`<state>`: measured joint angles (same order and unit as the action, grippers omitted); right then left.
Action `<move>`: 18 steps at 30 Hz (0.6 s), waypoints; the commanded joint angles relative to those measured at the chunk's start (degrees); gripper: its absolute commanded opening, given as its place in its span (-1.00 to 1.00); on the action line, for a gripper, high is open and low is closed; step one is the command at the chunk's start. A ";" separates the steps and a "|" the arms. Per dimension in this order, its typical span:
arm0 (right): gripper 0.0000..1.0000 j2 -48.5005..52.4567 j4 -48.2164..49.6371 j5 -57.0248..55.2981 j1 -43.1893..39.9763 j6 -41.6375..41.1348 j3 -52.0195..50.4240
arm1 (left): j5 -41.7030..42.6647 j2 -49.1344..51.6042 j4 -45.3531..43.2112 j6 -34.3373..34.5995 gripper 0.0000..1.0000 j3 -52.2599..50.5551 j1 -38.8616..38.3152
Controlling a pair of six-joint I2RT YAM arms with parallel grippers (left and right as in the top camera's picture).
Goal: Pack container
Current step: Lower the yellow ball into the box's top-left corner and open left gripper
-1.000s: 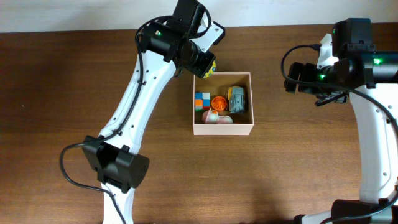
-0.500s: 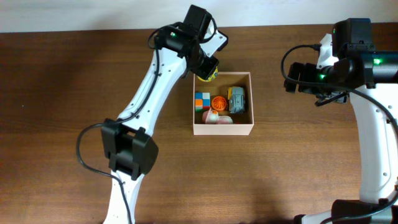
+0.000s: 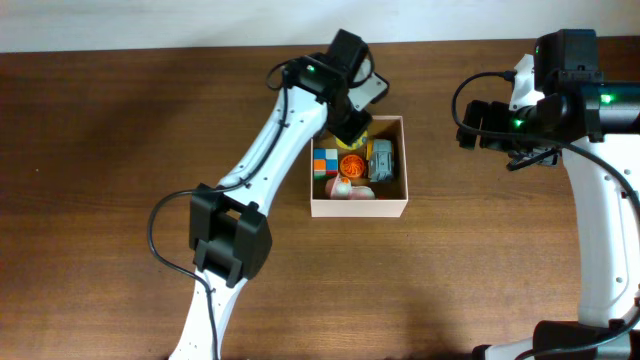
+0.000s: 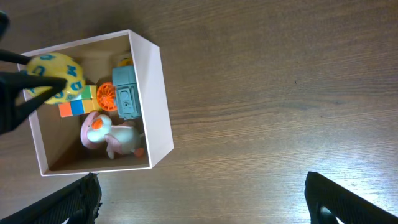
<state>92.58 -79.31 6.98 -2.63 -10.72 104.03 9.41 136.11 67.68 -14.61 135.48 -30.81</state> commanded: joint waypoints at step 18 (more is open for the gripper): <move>0.98 0.04 -0.13 -0.09 -0.02 0.00 0.02 | -0.50 -1.07 3.02 -1.33 0.98 2.43 0.09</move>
<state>92.60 -79.33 6.98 -2.63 -10.72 104.03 9.13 136.11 70.26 -15.44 135.70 -31.16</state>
